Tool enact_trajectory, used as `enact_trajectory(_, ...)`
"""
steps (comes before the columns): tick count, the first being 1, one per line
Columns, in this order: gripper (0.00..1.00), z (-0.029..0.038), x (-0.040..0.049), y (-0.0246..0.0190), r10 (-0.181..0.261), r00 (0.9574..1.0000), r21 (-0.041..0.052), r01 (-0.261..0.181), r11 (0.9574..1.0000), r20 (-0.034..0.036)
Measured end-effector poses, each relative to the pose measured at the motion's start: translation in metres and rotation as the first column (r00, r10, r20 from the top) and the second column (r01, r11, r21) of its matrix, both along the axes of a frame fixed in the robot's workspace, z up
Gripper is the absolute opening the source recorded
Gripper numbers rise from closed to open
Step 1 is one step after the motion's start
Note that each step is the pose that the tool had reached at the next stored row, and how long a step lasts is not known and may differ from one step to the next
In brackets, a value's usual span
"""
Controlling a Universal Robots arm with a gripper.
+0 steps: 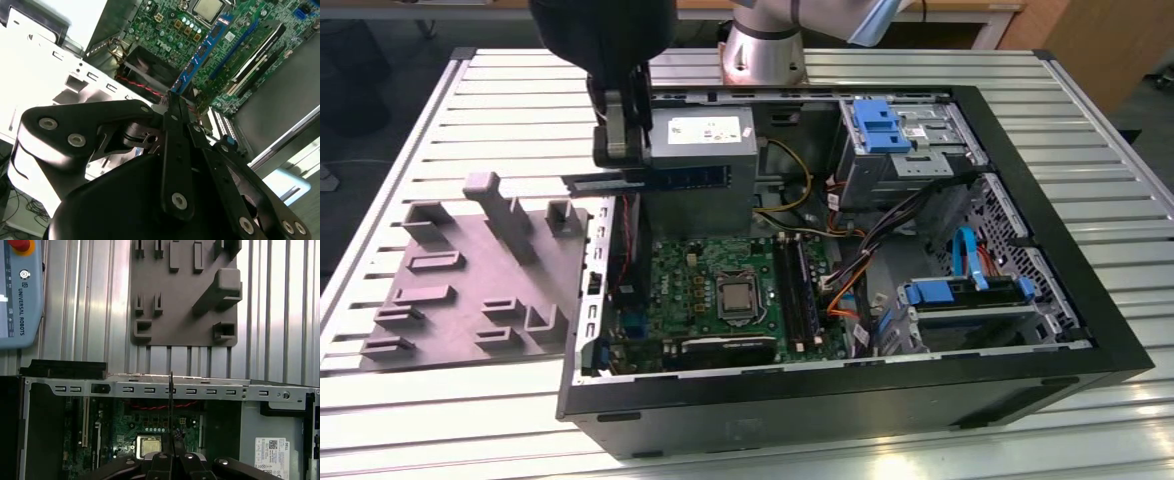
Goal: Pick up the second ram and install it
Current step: 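Pick up the second ram and move it above second insertion slot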
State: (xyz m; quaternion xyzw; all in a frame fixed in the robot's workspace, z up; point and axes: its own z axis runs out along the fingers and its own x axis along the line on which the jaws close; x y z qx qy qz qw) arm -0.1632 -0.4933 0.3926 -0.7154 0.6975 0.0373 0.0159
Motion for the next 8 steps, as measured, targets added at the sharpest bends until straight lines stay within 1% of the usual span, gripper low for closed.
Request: enact_trajectory(8,0.11,-0.0002,0.0091,0.0,0.0,1.0,0.0001,0.0,1.0,0.0)
